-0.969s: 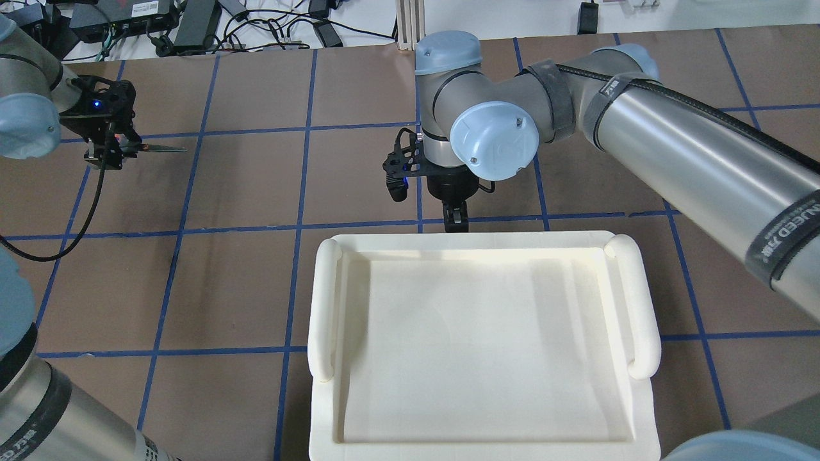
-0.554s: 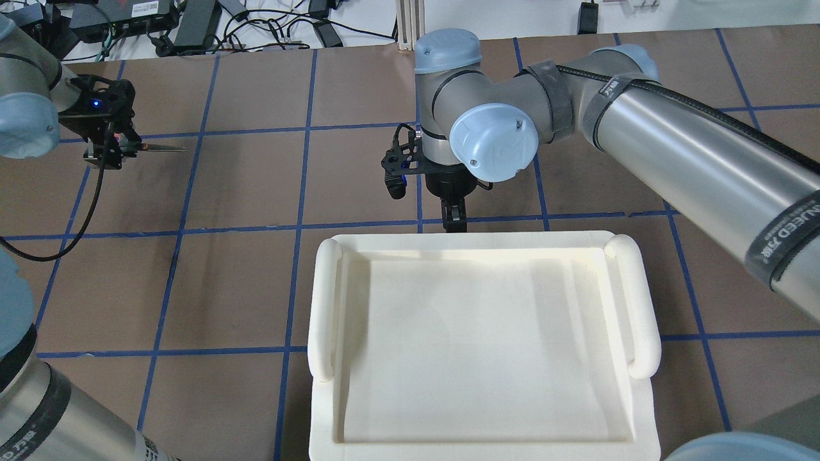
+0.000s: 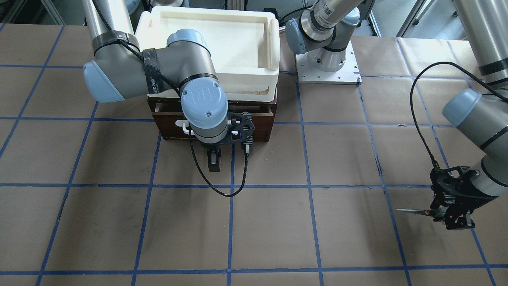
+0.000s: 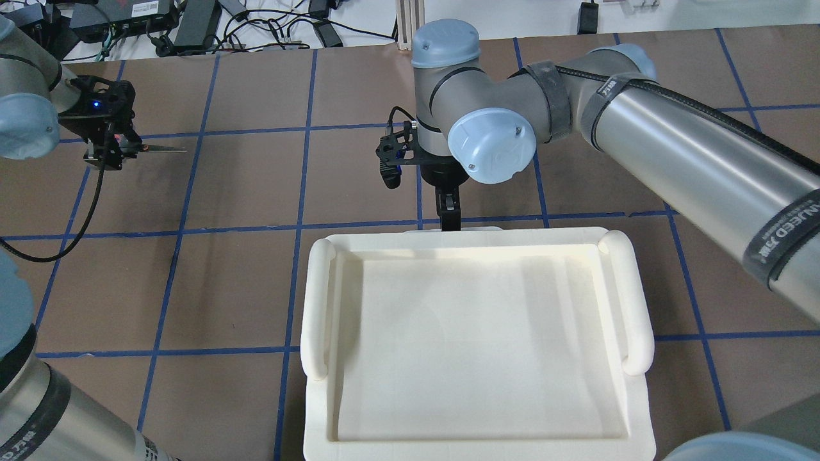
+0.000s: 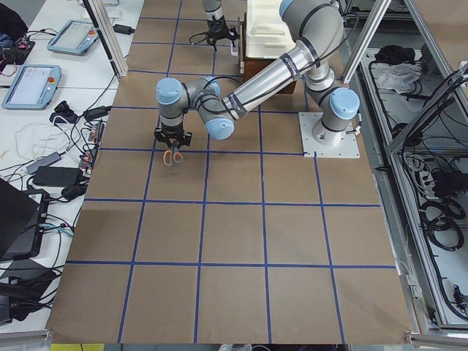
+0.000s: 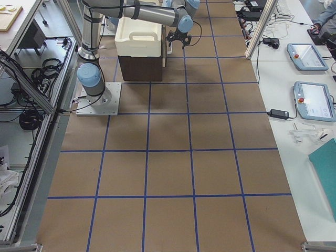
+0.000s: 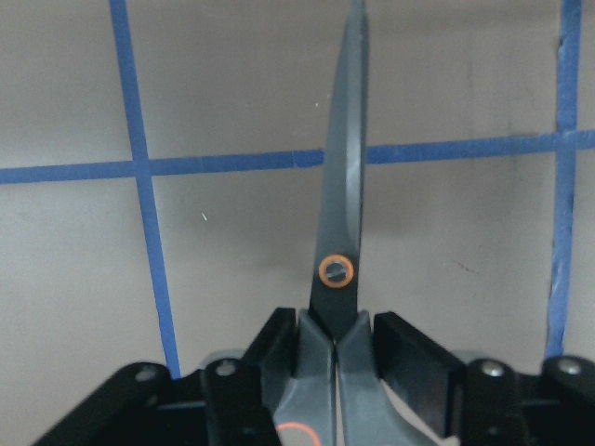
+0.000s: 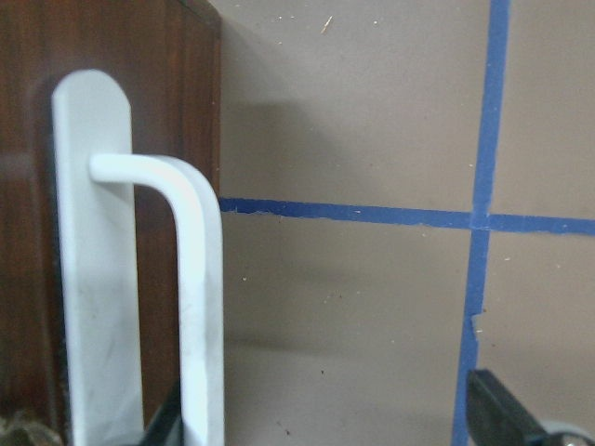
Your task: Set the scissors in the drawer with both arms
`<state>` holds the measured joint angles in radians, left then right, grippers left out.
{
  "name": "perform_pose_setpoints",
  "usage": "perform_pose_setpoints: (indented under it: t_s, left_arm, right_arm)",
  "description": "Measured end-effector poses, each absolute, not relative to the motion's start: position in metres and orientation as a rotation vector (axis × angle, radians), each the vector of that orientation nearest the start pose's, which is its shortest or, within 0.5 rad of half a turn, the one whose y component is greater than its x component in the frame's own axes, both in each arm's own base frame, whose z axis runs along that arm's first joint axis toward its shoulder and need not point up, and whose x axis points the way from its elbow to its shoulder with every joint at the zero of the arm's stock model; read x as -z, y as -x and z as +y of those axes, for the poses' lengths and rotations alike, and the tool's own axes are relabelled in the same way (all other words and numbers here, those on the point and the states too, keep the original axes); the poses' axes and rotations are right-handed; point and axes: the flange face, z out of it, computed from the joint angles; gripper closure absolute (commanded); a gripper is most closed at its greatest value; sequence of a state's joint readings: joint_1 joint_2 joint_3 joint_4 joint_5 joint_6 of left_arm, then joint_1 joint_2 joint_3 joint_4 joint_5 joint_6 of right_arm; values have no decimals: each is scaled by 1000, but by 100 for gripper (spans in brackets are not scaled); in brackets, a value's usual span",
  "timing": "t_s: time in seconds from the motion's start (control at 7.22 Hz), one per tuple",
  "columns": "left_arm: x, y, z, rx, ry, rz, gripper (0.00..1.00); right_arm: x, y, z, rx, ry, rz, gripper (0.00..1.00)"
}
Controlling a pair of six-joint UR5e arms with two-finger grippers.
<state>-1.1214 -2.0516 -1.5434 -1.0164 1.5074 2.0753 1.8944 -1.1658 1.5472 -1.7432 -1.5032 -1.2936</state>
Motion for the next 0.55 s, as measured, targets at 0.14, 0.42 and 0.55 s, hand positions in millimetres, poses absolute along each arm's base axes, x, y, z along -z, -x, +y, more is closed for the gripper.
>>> perform_pose_setpoints:
  t_s: [0.14, 0.42, 0.55]
  left_arm:
    - [-277, -160, -654, -149, 2337, -2204, 100]
    - [-271, -160, -653, -144, 2329, -2196, 100]
    - [-268, -160, -653, -143, 2328, -2192, 100]
  right_arm:
    - [-292, -324, -538, -194, 2155, 2075, 0]
    - [-297, -317, -548, -153, 2159, 2101, 0]
    - [-300, -314, -553, -145, 2161, 2114, 0]
